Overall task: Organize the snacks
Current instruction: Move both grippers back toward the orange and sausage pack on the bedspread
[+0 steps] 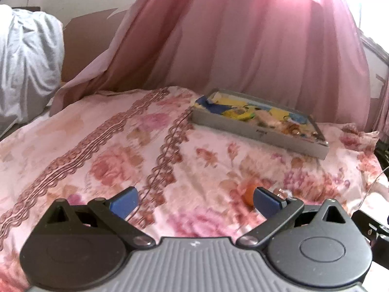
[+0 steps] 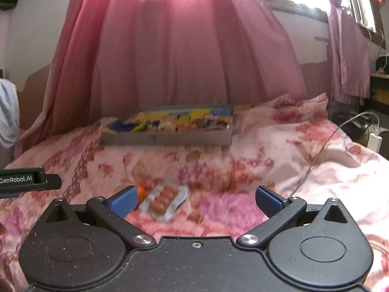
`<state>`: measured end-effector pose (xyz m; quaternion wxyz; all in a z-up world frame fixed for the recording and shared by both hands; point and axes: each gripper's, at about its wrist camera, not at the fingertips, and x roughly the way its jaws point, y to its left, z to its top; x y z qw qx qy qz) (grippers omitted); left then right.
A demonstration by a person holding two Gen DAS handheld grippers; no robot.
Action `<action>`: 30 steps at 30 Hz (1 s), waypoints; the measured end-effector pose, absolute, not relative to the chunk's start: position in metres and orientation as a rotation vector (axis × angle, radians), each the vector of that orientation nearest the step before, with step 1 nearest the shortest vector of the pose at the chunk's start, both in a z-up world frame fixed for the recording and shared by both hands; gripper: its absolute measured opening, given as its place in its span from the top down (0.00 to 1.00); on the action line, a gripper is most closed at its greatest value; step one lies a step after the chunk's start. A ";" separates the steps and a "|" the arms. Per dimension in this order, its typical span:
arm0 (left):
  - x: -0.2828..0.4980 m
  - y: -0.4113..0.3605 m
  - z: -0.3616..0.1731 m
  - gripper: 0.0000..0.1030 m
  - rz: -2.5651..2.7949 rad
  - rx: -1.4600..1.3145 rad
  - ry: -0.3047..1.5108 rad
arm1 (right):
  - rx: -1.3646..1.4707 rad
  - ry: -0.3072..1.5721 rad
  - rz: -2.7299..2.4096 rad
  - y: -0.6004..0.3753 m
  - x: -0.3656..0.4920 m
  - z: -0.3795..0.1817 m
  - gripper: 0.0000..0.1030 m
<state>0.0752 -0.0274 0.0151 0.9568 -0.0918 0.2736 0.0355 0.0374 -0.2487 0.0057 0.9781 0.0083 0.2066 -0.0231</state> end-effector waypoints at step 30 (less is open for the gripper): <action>0.107 -0.002 -0.020 0.01 0.078 -0.145 0.710 | -0.264 0.577 0.142 -0.209 0.088 -0.016 0.01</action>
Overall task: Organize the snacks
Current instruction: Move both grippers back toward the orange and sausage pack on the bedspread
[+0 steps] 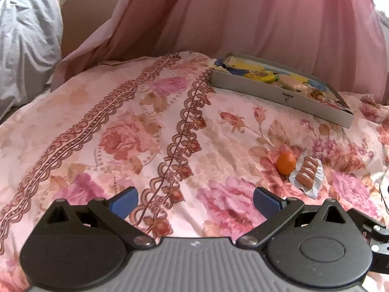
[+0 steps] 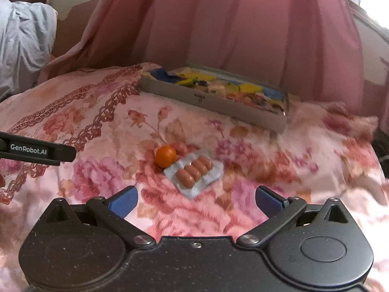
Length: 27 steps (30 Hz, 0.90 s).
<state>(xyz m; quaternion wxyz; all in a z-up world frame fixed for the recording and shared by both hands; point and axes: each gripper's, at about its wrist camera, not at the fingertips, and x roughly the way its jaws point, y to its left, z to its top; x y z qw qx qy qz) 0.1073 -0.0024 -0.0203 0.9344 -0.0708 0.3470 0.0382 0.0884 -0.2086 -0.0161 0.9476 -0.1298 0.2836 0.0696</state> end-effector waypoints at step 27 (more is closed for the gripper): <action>0.212 -0.066 -0.043 0.01 0.035 -0.096 0.768 | -0.371 0.620 0.329 -0.245 0.192 -0.068 0.01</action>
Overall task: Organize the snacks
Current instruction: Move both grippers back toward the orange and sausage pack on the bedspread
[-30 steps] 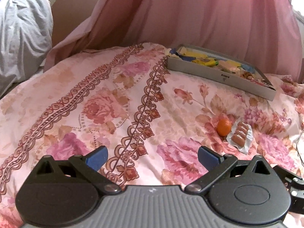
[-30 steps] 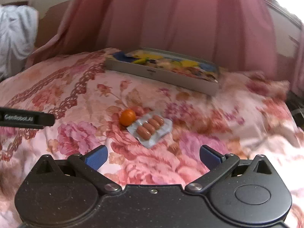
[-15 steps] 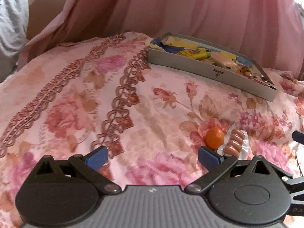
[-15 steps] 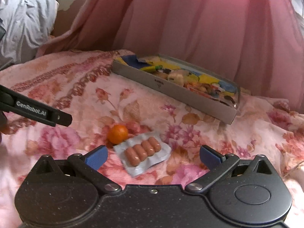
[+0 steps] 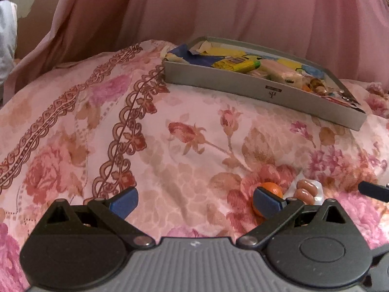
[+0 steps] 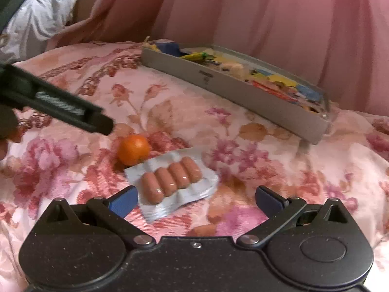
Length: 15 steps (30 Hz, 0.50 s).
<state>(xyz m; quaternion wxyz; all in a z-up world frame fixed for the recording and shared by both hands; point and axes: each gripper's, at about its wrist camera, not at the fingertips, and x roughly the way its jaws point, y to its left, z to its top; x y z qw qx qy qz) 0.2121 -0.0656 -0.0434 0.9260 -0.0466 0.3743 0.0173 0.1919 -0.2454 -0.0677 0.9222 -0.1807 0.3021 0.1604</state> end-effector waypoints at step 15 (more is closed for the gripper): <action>0.229 -0.082 -0.047 0.01 0.042 -0.056 0.770 | -0.321 0.623 0.451 -0.244 0.210 -0.085 0.01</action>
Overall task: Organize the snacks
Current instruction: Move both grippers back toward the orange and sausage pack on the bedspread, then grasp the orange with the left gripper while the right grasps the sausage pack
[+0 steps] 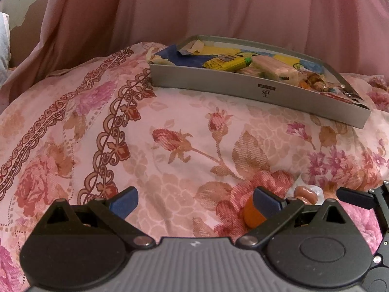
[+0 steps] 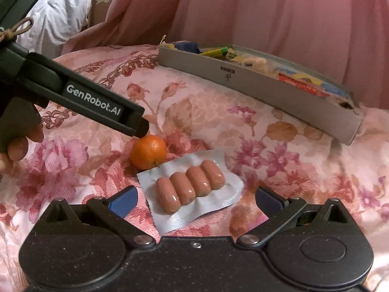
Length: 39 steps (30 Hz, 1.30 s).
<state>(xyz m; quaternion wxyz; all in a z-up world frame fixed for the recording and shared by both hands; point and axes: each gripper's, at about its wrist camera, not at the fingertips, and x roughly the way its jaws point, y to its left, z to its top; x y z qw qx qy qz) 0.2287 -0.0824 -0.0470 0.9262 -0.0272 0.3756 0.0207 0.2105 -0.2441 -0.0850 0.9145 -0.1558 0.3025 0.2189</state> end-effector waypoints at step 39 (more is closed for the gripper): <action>0.233 -0.093 -0.069 0.32 -0.291 -0.104 0.797 | -0.378 0.581 0.542 -0.244 0.236 -0.088 0.01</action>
